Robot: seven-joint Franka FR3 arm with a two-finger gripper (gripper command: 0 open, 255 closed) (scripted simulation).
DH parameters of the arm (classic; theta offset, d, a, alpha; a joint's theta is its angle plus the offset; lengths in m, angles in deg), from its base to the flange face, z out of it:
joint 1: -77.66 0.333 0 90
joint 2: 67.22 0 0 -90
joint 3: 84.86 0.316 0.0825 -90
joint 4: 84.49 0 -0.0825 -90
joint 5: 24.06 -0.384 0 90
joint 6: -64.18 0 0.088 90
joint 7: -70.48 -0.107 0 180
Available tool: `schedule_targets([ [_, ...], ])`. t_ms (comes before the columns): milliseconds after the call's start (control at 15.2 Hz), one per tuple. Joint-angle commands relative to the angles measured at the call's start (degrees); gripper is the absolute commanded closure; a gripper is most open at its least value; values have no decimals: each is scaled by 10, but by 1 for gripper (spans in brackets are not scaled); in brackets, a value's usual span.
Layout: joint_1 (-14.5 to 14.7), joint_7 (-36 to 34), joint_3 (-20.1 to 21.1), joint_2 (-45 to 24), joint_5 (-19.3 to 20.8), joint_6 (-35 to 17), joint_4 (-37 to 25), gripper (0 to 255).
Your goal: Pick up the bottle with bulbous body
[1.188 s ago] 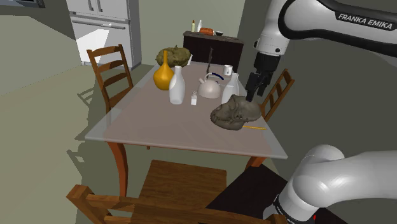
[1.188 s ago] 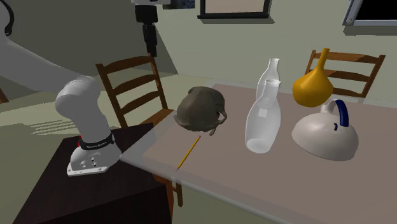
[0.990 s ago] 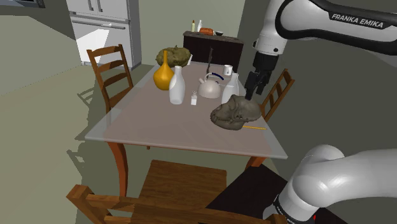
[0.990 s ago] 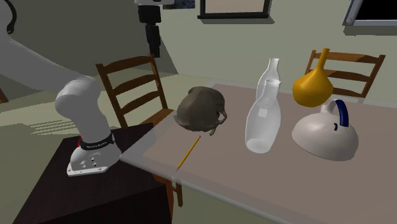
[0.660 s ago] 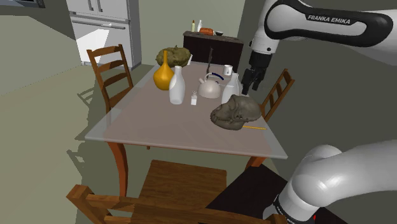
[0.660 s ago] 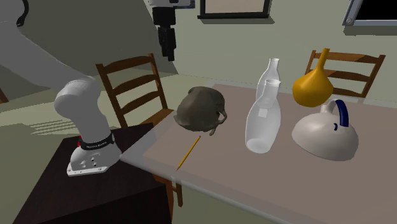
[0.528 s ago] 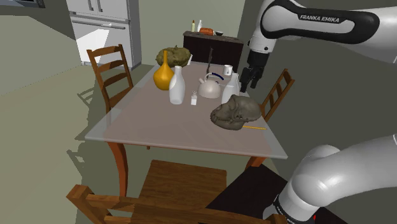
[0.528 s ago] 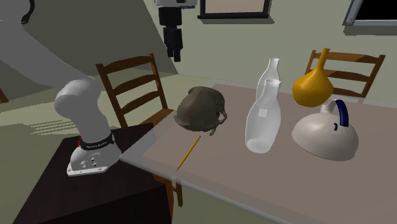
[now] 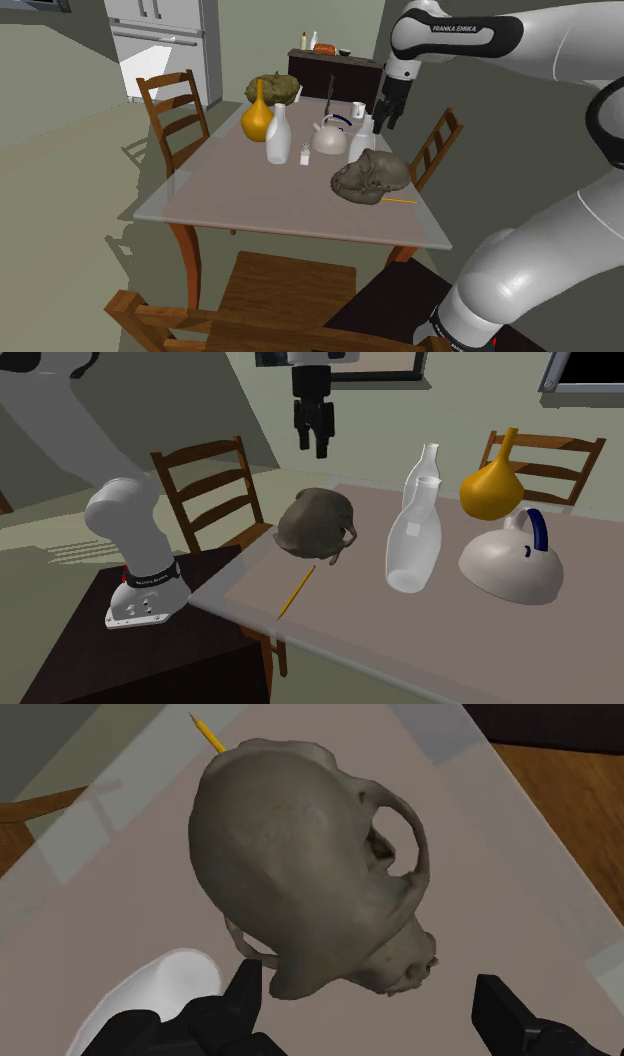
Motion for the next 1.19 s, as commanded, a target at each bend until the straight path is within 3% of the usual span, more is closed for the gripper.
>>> schedule_targets([
  [0, -2, 20, -15, -38, -5, -7, -33, 0],
  [594, -32, 122, -73, -240, -67, -2, -238, 0],
  [1122, -116, 188, -86, -460, -155, 75, -525, 0],
])
